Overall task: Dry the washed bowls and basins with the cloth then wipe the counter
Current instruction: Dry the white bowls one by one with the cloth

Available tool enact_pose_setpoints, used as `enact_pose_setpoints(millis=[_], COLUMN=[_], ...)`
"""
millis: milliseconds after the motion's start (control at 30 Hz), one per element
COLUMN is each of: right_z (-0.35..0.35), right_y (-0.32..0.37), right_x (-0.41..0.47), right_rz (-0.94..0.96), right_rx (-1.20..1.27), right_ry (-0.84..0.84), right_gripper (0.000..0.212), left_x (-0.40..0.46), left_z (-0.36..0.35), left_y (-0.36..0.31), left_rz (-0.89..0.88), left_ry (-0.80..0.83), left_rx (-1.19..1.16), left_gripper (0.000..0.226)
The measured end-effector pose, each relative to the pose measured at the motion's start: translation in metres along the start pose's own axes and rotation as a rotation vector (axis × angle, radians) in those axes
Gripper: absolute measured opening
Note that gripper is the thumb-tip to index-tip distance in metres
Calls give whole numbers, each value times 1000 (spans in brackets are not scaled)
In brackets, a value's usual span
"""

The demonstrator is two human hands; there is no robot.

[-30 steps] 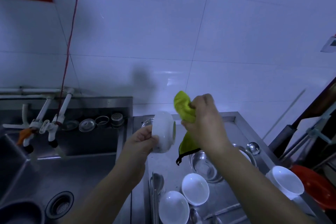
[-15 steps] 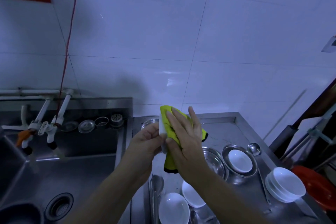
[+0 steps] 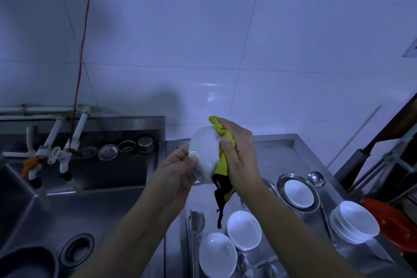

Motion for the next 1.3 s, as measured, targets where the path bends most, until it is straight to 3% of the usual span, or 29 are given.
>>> enact_pose_setpoints(millis=[167, 367, 600, 767, 900, 1133, 1200, 1300], right_z=[-5, -10, -7, -25, -57, -68, -68, -59], right_y=[15, 15, 2, 28, 41, 32, 23, 3], right_x=[-15, -37, -21, -11, -28, -74, -81, -87], right_rz=[174, 334, 288, 211, 257, 463, 397, 155], right_rx=[-190, -218, -377, -260, -322, -461, -424, -245], right_ry=[-6, -20, -22, -56, -5, -227, -203, -205], right_gripper=[59, 41, 30, 36, 41, 29, 29, 35], left_x=[6, 14, 7, 3, 2, -8, -11, -19], left_z=[1, 16, 22, 19, 20, 43, 49, 59], left_y=[-5, -16, -14, -5, -4, 4, 6, 18], left_rz=[29, 27, 106, 109, 105, 220, 232, 284], left_ry=[-29, -172, -115, -126, -184, -297, -329, -384], left_rx=[-114, -233, -185, -210, -280, -459, -500, -511], left_gripper=[26, 22, 29, 24, 22, 14, 17, 18])
Point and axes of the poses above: each hand's wrist, its own x-axis towards the middle knuckle, its own z-axis out of the back of the hand, y = z × x, the point moved 6 cm from there along x, towards the middle knuckle, and after that the axes turned 6 degrees about -x, right-handed, at the moved point
